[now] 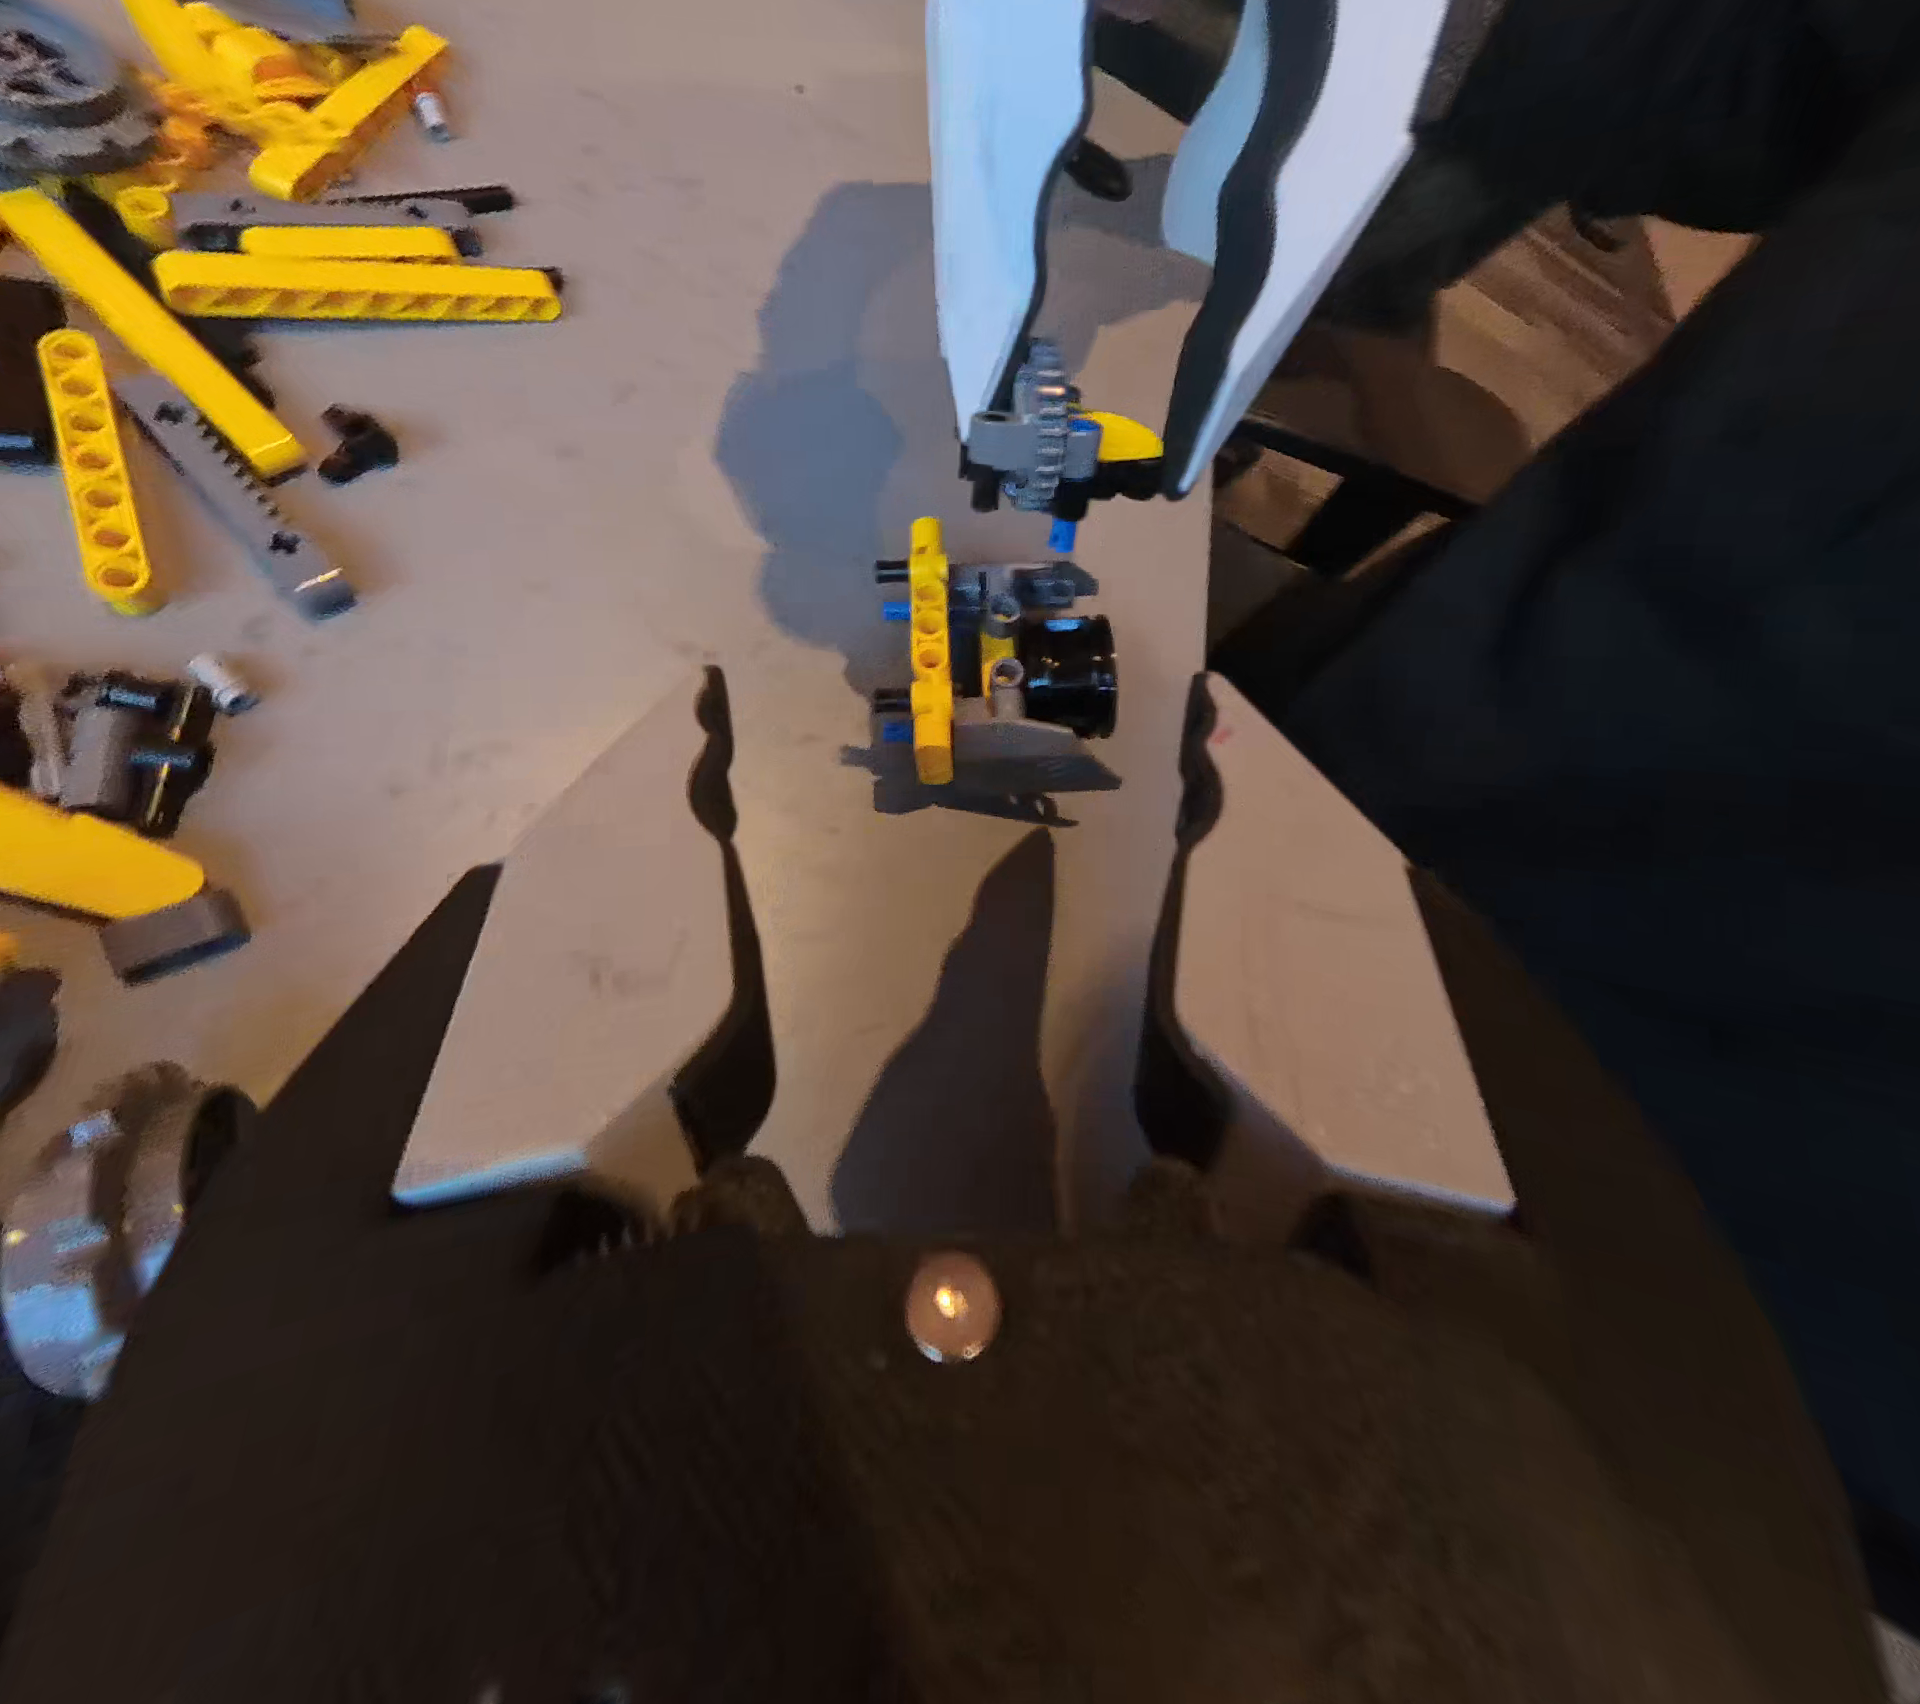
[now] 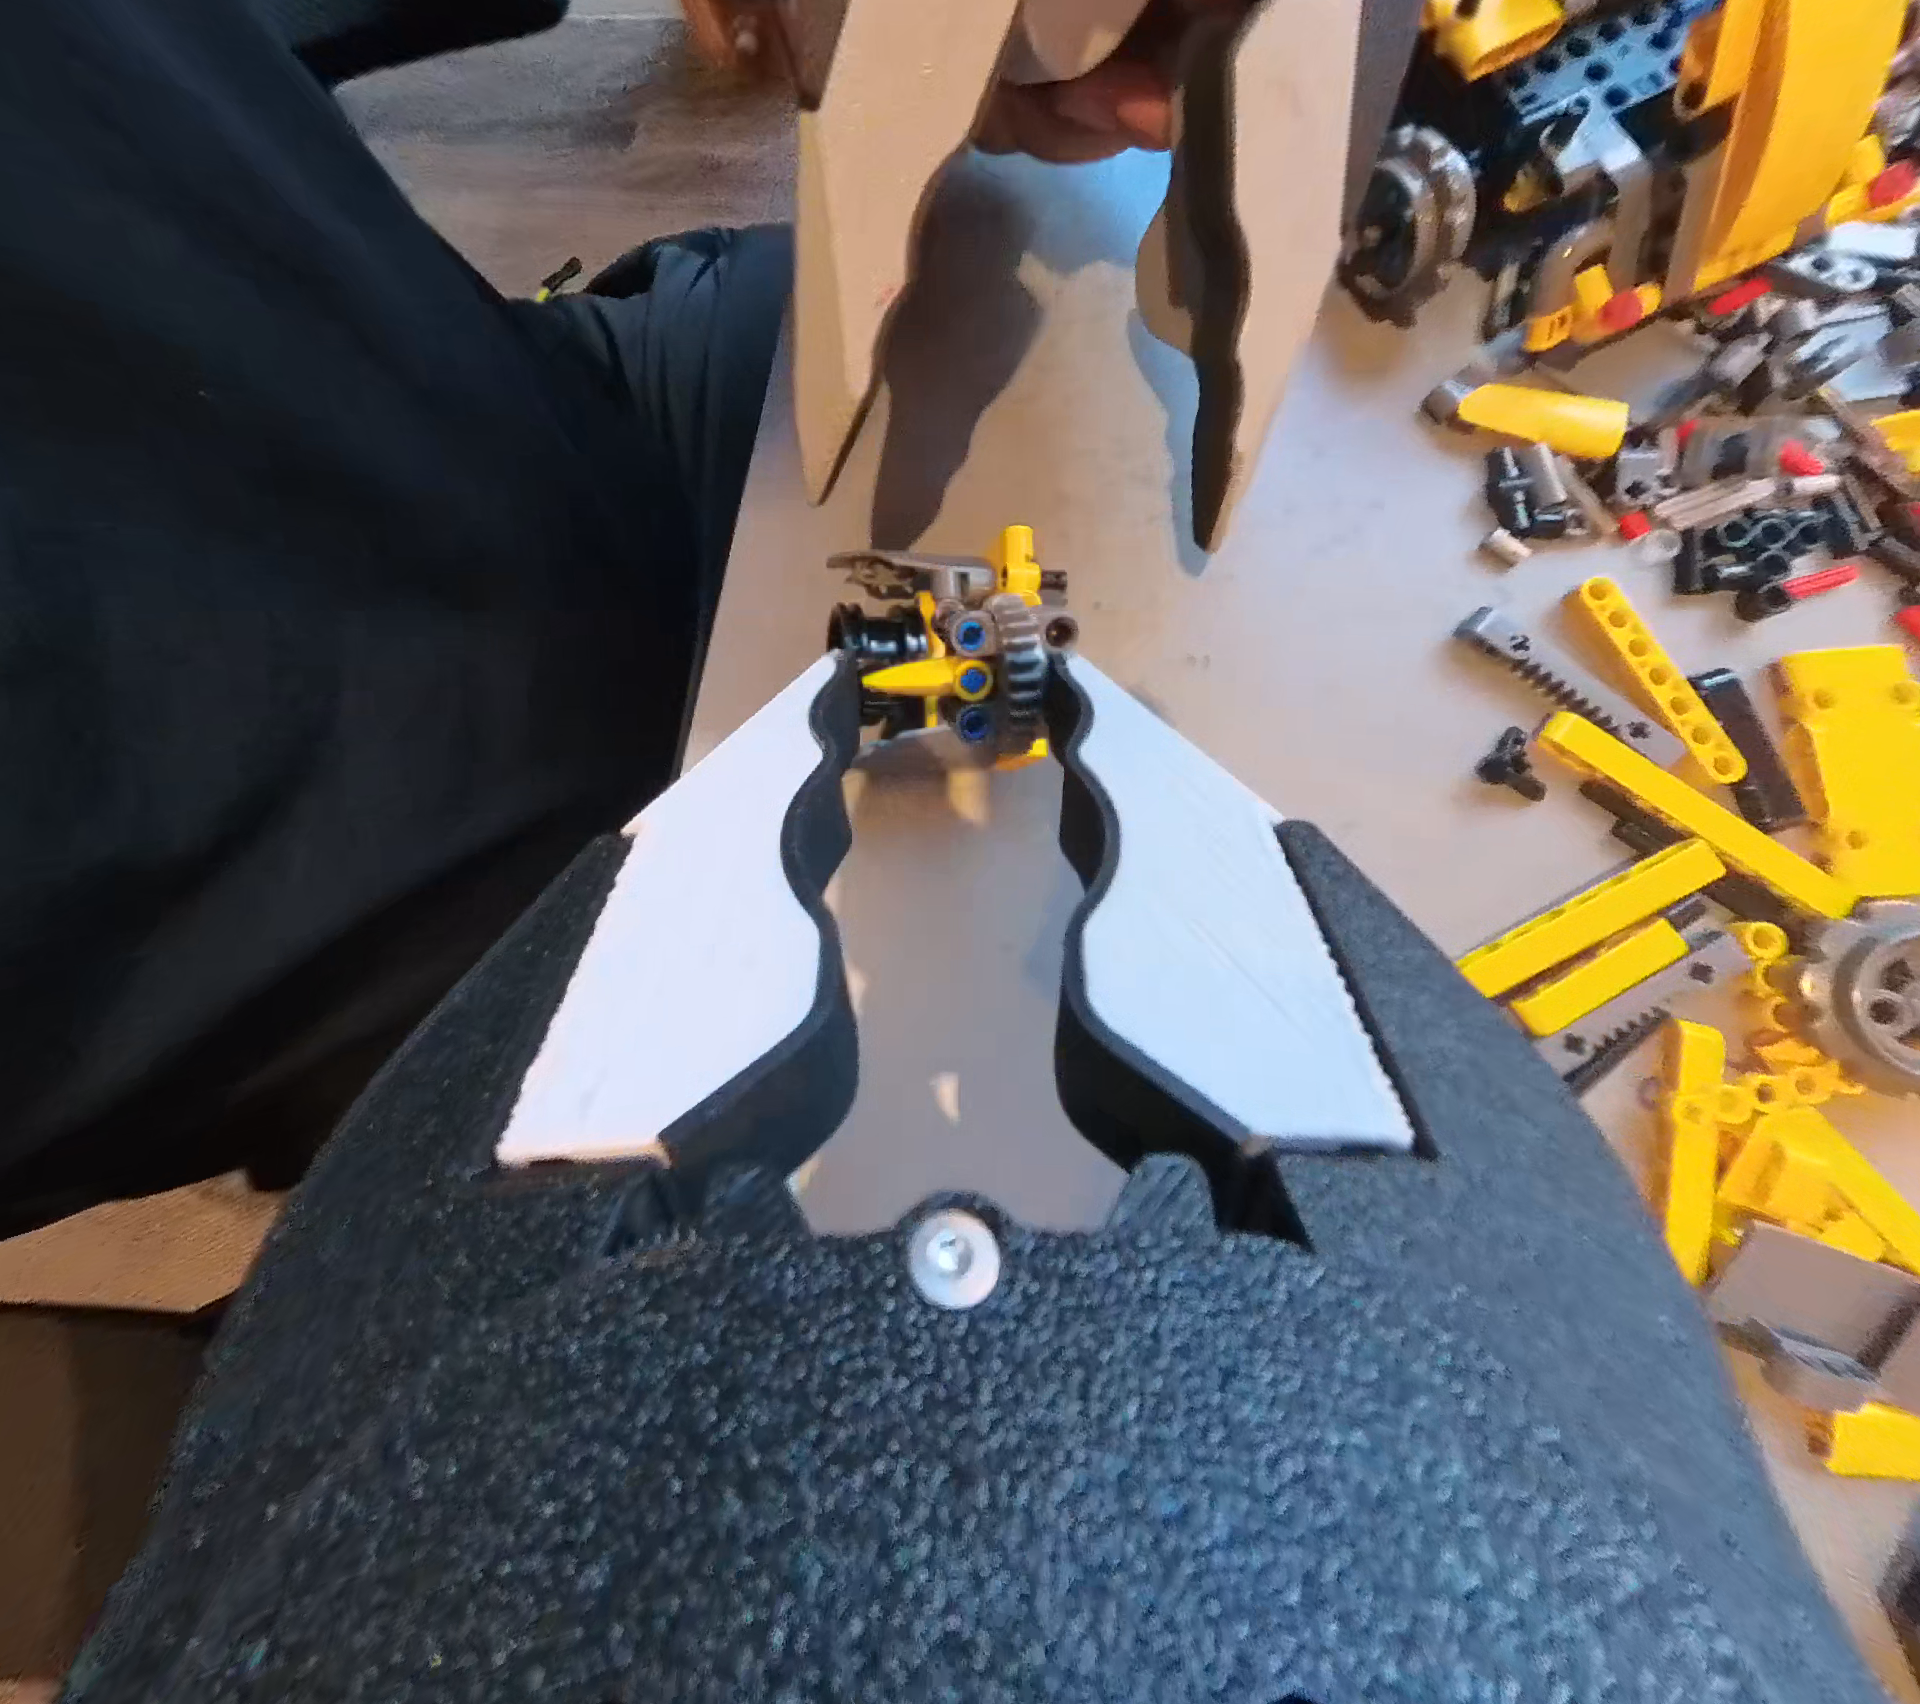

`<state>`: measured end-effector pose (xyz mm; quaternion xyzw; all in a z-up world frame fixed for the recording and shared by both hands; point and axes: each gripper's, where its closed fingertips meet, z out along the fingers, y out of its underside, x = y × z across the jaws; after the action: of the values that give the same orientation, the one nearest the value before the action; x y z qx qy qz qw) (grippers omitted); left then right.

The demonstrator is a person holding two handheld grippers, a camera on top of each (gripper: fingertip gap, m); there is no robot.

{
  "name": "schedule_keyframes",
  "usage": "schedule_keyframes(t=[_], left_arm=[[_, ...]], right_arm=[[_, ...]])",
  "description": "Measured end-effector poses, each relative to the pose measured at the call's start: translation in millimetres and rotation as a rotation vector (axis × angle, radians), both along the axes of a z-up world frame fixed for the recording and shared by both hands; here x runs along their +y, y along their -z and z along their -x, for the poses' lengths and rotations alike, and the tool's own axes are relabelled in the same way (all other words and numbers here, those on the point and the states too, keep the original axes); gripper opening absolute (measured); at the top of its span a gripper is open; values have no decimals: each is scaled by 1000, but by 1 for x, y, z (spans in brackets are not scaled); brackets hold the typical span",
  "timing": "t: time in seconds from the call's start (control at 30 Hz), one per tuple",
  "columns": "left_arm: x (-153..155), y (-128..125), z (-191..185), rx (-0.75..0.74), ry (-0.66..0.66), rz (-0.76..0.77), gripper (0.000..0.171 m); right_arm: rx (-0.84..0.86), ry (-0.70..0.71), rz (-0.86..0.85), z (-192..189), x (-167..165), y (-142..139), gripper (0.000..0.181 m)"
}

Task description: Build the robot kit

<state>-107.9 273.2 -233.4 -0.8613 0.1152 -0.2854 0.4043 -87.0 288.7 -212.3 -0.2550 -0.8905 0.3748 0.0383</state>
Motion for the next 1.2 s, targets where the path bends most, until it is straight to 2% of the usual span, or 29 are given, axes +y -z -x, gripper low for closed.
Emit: schedule_keyframes(t=[0.1,0.2,0.37,0.57,0.8,1.03,1.2], left_arm=[[0,14,-6,19,-30,49,92],[0,28,-11,112,-45,93,102],[0,34,-16,215,-9,79,90],[0,35,-25,188,75,31,61],[1,35,-26,186,99,31,61],[-12,32,-16,141,-24,76,68],[-13,33,-26,125,0,68,53]], right_arm=[[-92,-16,16,4,-3,2,36],[-159,-21,-2,7,-7,6,36],[-169,-28,-93,7,-10,14,36],[-180,-34,-177,5,-10,24,36],[-211,-50,-169,5,-13,23,36],[-216,-35,-161,6,-14,24,36],[-231,-55,-158,7,-14,24,36]])
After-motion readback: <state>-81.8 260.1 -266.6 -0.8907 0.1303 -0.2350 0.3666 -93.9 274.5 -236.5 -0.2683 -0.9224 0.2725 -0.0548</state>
